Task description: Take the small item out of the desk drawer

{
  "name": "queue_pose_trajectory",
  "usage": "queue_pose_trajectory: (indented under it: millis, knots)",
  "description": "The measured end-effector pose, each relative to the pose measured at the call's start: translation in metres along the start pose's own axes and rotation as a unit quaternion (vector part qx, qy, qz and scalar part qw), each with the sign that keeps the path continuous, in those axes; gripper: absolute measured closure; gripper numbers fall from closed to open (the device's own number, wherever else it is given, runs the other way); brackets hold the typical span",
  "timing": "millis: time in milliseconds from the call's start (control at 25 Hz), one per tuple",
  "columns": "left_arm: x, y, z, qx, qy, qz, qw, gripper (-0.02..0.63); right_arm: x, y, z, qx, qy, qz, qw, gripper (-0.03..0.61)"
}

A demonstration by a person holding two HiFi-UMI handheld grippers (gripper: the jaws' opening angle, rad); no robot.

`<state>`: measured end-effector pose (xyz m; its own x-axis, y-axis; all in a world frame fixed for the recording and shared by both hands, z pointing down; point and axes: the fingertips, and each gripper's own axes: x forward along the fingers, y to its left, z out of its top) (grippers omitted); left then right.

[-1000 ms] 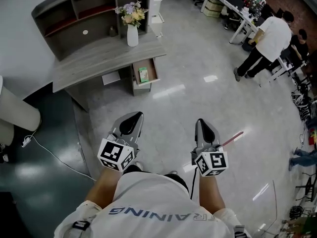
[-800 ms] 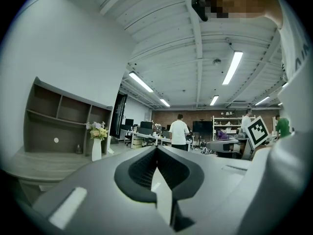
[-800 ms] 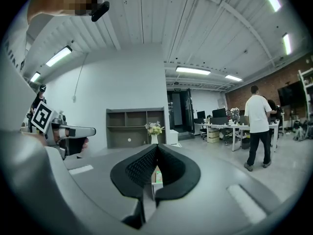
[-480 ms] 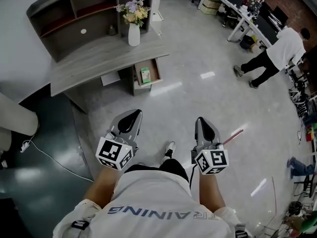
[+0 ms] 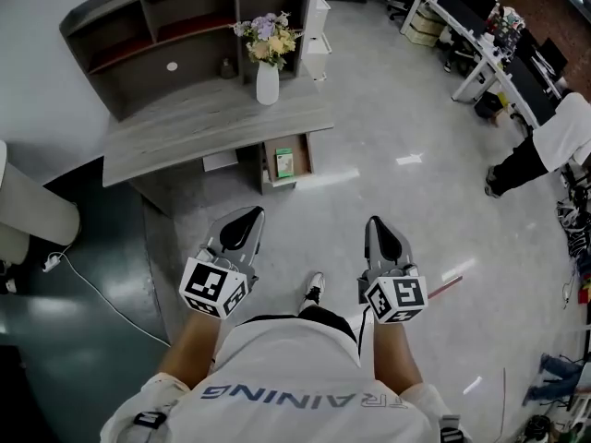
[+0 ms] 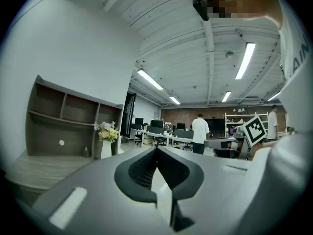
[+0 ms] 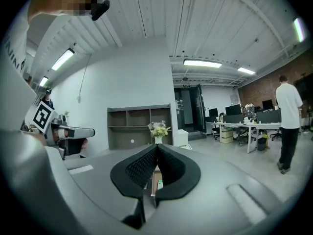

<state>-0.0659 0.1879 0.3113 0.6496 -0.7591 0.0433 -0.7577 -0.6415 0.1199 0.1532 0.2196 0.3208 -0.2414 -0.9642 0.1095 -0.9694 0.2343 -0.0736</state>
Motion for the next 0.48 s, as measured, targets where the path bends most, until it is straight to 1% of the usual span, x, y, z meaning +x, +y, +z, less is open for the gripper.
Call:
queue_pose_trajectory:
  millis: [160, 480]
  knots:
    - [0.048, -0.004, 0.000, -0.004, 0.008, 0.014, 0.9999, 0.615, 0.032, -0.042, 0.009, 0.006, -0.005, 0.018, 1.000, 0.563]
    - [0.130, -0.003, 0.002, -0.003, 0.017, 0.057, 0.9982, 0.615, 0.093, -0.122, 0.007, 0.024, 0.010, 0.048, 0.999, 0.563]
